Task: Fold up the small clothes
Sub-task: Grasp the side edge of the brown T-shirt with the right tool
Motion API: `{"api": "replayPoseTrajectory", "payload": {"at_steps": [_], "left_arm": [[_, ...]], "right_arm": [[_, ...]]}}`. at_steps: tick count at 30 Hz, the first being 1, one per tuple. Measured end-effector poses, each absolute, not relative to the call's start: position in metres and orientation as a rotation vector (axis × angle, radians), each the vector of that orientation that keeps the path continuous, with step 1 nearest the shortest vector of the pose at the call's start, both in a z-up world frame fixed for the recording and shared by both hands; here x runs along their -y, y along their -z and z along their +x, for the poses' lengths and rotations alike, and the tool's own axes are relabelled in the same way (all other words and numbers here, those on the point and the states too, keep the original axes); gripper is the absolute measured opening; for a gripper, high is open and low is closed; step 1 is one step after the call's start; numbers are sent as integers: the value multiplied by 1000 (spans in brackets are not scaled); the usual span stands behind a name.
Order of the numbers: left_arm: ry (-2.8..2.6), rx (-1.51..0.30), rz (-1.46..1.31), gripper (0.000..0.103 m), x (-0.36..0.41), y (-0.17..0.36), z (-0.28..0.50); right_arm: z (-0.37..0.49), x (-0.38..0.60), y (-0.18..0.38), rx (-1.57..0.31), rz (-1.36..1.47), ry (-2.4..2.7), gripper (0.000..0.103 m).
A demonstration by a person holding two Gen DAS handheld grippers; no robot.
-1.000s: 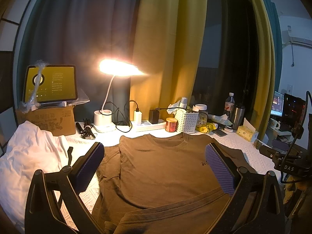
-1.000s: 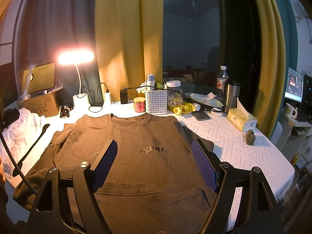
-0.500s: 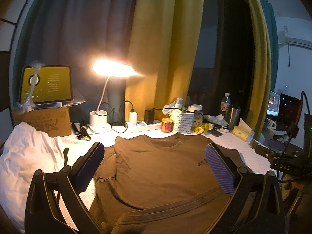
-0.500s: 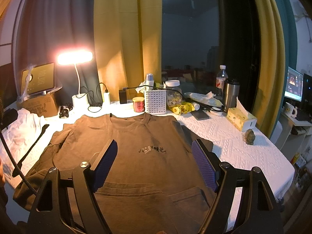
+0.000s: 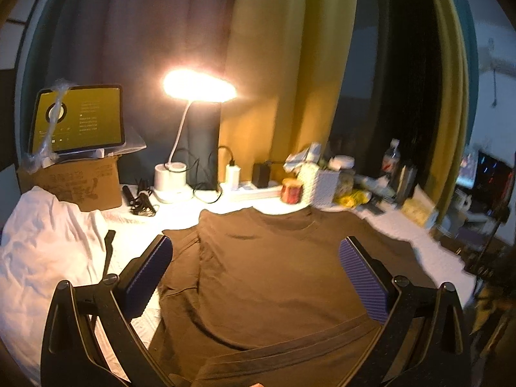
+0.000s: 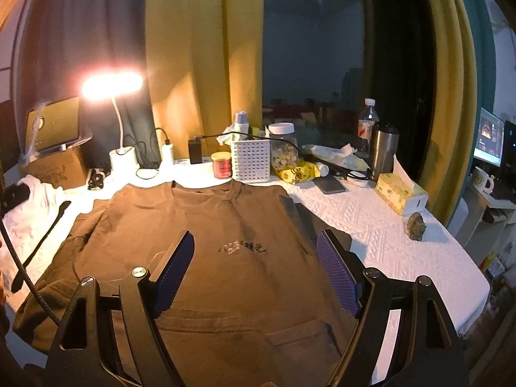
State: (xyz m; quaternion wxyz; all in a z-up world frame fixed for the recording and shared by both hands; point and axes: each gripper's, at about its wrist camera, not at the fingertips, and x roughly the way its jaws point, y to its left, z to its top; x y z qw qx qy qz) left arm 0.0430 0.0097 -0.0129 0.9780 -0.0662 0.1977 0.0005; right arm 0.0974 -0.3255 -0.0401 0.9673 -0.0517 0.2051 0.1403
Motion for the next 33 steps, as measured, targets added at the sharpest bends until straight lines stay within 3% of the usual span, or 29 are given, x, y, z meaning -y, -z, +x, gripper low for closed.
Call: {"api": "replayPoseTrajectory", "payload": {"at_steps": [19, 33], "left_arm": [[7, -545, -111, 101, 9, 39, 129], [-34, -591, -97, 101, 3, 53, 184]], "right_arm": [[218, 363, 51, -541, -120, -235, 81], [322, 386, 96, -716, -107, -254, 81]]}}
